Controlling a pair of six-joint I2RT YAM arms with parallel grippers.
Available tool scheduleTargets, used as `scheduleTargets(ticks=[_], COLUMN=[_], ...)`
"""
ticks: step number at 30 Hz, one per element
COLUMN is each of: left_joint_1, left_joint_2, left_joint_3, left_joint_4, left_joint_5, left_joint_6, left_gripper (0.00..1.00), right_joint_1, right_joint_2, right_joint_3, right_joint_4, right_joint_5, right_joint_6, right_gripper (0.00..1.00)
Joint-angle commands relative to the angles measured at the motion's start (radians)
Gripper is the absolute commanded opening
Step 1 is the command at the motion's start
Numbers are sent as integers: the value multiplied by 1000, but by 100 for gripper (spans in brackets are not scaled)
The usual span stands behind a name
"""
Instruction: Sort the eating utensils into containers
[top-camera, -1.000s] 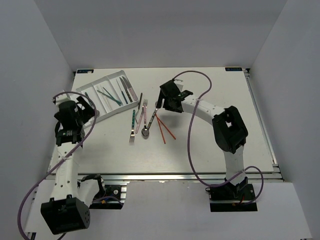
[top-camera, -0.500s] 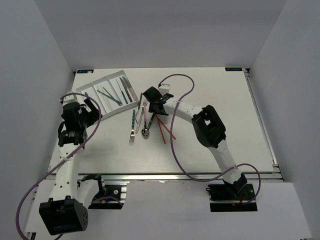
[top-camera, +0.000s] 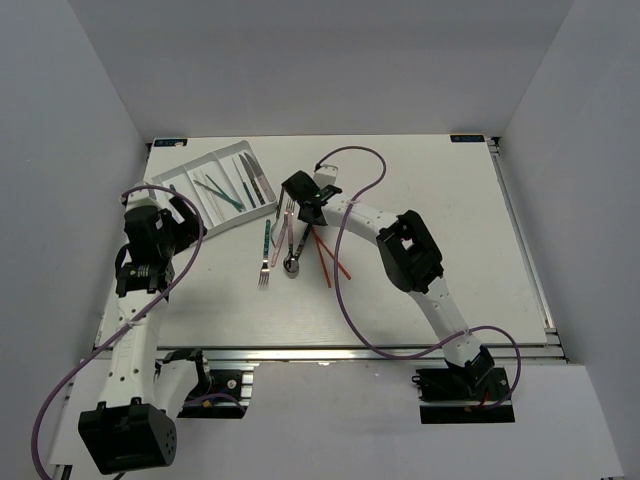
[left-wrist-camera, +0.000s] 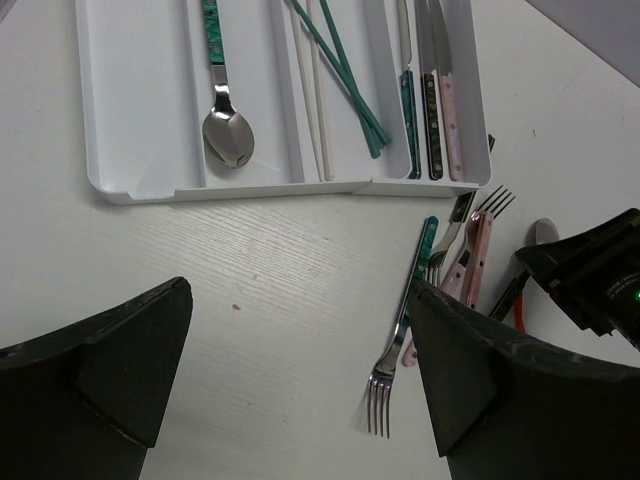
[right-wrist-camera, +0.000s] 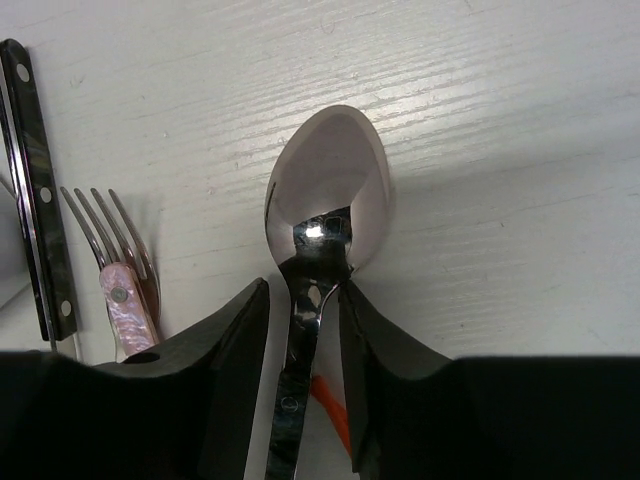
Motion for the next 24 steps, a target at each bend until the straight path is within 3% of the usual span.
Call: scheduleTargets(ticks=[1, 4, 6, 11, 13, 18, 24], left_joint_1=[-3, -4, -3, -3, -3, -4, -13], left_joint_2=[-18, -20, -20, -18, -17, -18, -33], left_joint_3=[22, 22, 20, 20, 19, 15, 0], left_joint_4=[26, 30, 29, 30, 32, 36, 85], left_joint_5=[37, 43, 46, 49, 49, 51, 178], left_joint_6=[1, 1, 1, 1, 3, 3, 3], left_gripper=[98, 98, 98, 98, 98, 98, 98], right_joint_1=[-3, -8, -8, -8, -9, -12, -20], right_joint_2=[16, 18, 15, 3, -16, -85, -207], right_joint_3=[10, 7, 5, -2, -13, -68, -128], right_joint_4=[20, 30, 42, 47, 65, 125, 188], right_joint_5=[44, 38, 30, 19, 6, -7, -19], right_joint_6=[64, 80, 89, 113, 127, 118, 63], right_gripper=[40, 29, 17, 11, 1, 0, 0])
